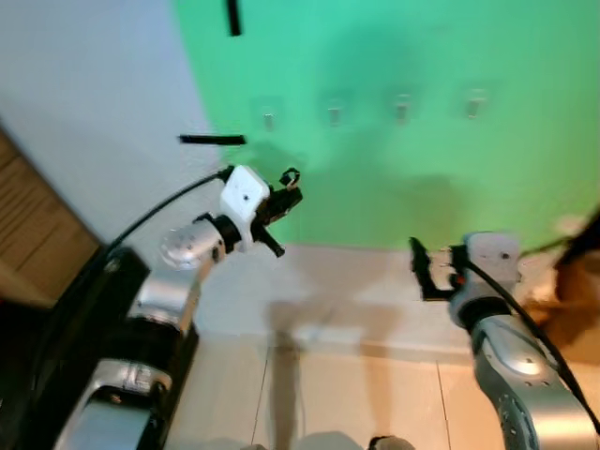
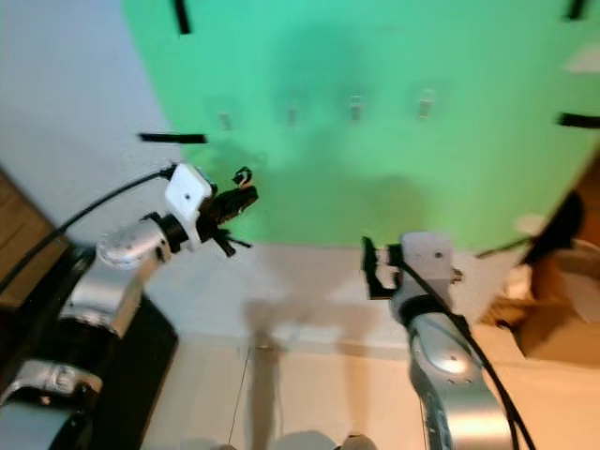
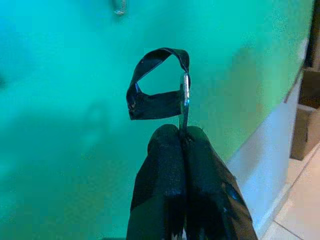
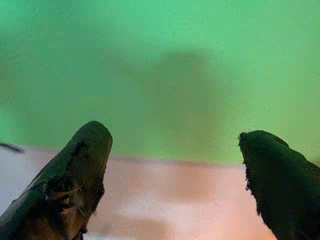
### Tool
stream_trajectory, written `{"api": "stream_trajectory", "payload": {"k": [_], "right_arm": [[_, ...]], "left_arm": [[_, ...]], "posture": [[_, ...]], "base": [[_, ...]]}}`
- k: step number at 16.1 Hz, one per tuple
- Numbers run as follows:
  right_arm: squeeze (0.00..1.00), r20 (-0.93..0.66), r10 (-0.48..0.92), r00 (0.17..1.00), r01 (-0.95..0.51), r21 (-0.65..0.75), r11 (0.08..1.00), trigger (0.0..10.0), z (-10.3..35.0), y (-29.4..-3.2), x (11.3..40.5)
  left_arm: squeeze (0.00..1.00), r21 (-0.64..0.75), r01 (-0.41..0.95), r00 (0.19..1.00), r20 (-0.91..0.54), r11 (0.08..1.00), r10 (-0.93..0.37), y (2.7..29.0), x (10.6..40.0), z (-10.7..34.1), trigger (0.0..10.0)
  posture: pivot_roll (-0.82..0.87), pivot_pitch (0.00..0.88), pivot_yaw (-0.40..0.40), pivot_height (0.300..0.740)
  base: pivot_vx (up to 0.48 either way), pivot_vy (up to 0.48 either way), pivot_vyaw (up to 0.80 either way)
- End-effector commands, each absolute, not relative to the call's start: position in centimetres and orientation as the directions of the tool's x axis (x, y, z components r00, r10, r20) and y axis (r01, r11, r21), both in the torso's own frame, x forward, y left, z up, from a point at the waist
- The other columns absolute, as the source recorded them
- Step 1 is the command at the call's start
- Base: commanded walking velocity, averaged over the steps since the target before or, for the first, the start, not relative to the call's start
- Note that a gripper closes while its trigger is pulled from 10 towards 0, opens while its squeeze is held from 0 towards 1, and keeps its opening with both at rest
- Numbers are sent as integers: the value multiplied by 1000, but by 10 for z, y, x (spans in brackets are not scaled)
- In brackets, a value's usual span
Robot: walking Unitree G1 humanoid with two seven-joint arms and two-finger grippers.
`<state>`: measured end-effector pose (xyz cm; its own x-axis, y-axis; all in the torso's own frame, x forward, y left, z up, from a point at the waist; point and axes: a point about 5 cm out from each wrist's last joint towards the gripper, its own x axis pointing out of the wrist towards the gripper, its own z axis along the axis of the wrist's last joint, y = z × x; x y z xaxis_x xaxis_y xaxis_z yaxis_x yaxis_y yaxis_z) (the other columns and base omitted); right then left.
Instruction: Hang keys on a hook
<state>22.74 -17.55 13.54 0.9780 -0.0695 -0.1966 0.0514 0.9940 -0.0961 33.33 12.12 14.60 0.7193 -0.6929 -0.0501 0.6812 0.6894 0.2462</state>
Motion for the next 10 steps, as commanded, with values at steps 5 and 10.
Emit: {"api": "stream_trajectory", "payload": {"k": [5,10], "right_arm": [[0,-205,-83,975,74,-53,996,10000,128,-171,227],[0,-198,-72,978,61,-62,996,10000,128,-172,231]], "left_arm": [[0,257,565,821,-79,784,-566,139,320,144,10000],[0,223,447,893,-55,866,-447,141,319,144,10000]], "posture": [[-127,0,138,740],[-123,0,129,740]], "base": [[0,363,-800],[0,73,-160]]}}
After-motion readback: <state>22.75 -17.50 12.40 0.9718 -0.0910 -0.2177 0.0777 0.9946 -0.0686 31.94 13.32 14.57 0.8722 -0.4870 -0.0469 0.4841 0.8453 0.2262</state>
